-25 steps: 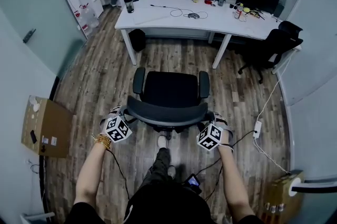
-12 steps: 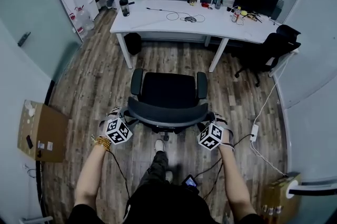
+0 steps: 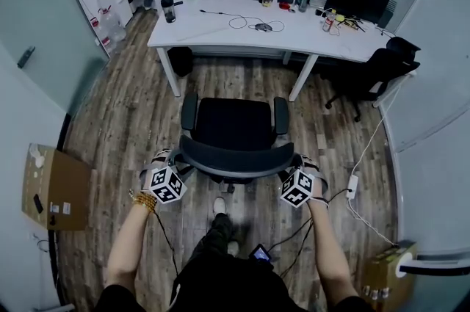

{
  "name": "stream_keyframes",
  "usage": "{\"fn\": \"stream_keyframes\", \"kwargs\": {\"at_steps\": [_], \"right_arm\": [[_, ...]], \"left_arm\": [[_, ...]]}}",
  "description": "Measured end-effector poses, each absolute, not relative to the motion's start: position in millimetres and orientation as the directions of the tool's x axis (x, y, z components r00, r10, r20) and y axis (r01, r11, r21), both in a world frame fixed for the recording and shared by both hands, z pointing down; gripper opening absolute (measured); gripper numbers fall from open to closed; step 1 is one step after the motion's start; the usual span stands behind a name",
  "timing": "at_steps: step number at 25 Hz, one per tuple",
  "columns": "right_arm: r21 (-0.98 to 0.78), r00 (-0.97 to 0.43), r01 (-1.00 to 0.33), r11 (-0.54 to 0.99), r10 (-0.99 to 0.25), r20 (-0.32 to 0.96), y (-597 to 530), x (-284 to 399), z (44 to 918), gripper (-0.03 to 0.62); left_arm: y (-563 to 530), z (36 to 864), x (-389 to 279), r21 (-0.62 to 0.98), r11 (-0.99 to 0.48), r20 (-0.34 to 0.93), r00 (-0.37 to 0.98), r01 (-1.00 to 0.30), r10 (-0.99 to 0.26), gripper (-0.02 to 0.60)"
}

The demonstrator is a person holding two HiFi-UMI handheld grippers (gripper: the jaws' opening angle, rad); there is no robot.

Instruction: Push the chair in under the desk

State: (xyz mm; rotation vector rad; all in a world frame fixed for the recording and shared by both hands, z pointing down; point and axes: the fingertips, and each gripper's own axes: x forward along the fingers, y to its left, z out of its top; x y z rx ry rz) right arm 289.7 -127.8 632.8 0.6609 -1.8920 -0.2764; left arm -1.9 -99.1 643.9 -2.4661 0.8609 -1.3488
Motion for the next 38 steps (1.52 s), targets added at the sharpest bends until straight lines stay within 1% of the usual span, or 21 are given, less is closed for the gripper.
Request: {"fn": "stream_keyframes", "kwargs": {"at_steps": [14, 23, 29, 33, 38], "right_arm": [[0.454, -0.25, -0.302, 0.838, -0.53, 0.811, -183, 295, 632, 0.239], [0.427, -0.225, -0.284, 0.858, -0.493, 0.841, -208, 296, 638, 0.238], [0.413, -0.211, -0.281, 0.866, -0.476, 0.854, -227, 286, 639, 0.235], [0.41, -0.181, -0.302, 0.86, -0.474, 0.861, -240, 287, 650, 0.235], [0.407, -0.191, -0.299, 0.863, -0.472, 0.861, -249, 255, 637, 0.229]], "left_arm": [[-149, 642, 6, -0.451, -0.804, 0.694, 0.415, -0.386, -0.588, 0.221], [-169, 639, 8, -0.494, -0.781, 0.645, 0.442, -0.382, -0.623, 0.222], [-187, 637, -2, -0.503, -0.772, 0.631, 0.445, -0.389, -0.636, 0.224], [-204, 635, -12, -0.506, -0.768, 0.626, 0.446, -0.392, -0.64, 0.229], [-220, 636, -33, -0.513, -0.763, 0.612, 0.456, -0.392, -0.646, 0.239]]}}
